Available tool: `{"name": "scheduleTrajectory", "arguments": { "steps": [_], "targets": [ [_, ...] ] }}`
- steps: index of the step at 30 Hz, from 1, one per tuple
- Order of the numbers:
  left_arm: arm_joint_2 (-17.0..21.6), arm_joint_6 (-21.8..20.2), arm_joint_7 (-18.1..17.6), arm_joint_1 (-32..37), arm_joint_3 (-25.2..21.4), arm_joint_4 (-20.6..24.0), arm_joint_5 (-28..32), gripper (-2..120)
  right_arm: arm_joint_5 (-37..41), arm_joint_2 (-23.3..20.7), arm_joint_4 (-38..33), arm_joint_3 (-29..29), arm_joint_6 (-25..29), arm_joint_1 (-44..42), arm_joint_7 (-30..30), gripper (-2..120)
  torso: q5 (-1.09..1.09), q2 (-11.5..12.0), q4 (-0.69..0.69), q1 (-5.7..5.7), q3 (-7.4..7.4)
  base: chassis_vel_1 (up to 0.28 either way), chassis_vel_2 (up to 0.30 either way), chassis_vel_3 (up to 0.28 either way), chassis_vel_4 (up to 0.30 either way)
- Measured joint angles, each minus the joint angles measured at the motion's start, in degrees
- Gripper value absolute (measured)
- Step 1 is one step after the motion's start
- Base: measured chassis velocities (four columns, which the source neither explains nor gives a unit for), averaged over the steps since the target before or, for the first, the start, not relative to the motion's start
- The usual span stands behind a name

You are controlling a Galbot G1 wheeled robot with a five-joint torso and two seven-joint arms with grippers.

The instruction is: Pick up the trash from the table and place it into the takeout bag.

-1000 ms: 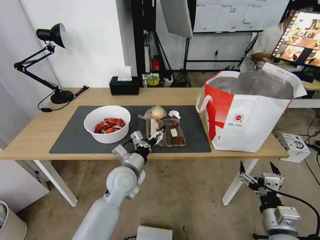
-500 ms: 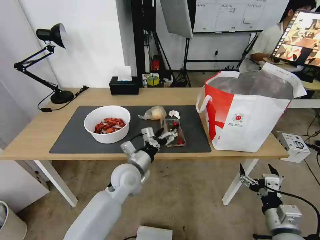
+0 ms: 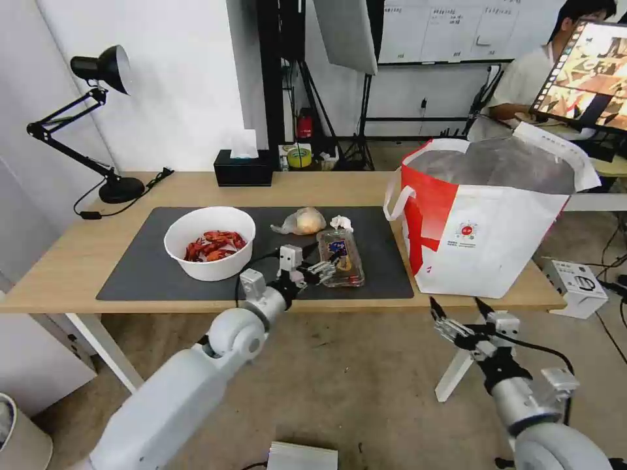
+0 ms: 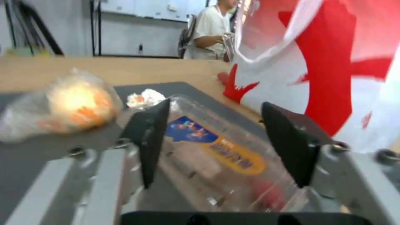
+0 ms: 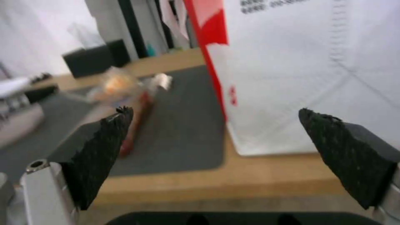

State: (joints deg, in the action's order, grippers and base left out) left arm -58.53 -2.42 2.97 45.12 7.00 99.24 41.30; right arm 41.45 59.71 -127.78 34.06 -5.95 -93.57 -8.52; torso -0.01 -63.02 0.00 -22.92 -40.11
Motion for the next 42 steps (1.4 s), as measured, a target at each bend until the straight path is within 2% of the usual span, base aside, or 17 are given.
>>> {"name": "scheduleTrajectory", "arguments": {
  "steps": [1,4,8,11,13,16,27,33,42],
  "targets": [
    [0.00,0.00,0.00,0.00,0.00,0.00,0.00,57,0.00,0.00,0.00,0.00,0.00,0.00,0.00,100,0.00,0.00,0.00,0.00,0.00,0.000,0.000,0.000,0.000],
    [2.06,1.21,2.32,1.49,-0.73,0.87,-4.12,40,4.70,-1.58,0.70,-0.85,-1.11,3.57,-0.89,100,-0.01,0.00,0.01,0.00,0.00,0.000,0.000,0.000,0.000],
    [3.03,1.65,2.80,2.63,-1.24,1.92,-5.45,31,8.08,-2.05,1.38,-1.58,-2.06,5.61,-1.39,100,0.00,0.00,0.01,0.00,0.00,0.000,0.000,0.000,0.000],
    [3.77,2.47,2.97,3.30,-1.72,2.54,-7.40,16,13.80,-2.06,2.30,-3.08,-4.46,9.13,-2.46,100,0.00,0.00,0.00,0.00,0.00,0.000,0.000,0.000,0.000],
    [3.91,2.77,3.03,3.32,-1.78,2.56,-7.80,12,14.76,-1.97,2.57,-3.58,-5.10,10.10,-2.84,100,0.00,0.00,0.00,0.00,0.00,0.000,0.000,0.000,0.000],
    [4.40,3.17,3.08,3.39,-1.82,2.74,-8.62,0,17.49,-1.67,4.13,-6.21,-6.80,13.98,-4.49,100,0.01,0.00,-0.01,0.00,0.00,0.000,0.000,0.000,0.000],
    [4.10,3.67,3.33,2.99,-0.89,1.29,-9.56,0,22.54,-0.09,10.39,-13.22,-9.72,23.96,-8.25,100,0.00,0.00,0.00,0.00,0.00,0.000,0.000,0.000,0.000],
    [3.86,3.89,3.38,1.44,0.50,0.13,-9.75,0,27.70,1.26,16.36,-18.11,-11.31,34.07,-9.68,100,0.00,0.00,0.01,0.00,0.00,0.000,0.000,0.000,0.000],
    [2.50,4.04,3.39,0.26,1.64,-0.67,-10.15,0,30.90,3.92,23.45,-22.33,-13.03,41.75,-10.86,100,0.00,0.00,0.00,0.00,0.00,0.000,0.000,0.000,0.000]
  ]
}}
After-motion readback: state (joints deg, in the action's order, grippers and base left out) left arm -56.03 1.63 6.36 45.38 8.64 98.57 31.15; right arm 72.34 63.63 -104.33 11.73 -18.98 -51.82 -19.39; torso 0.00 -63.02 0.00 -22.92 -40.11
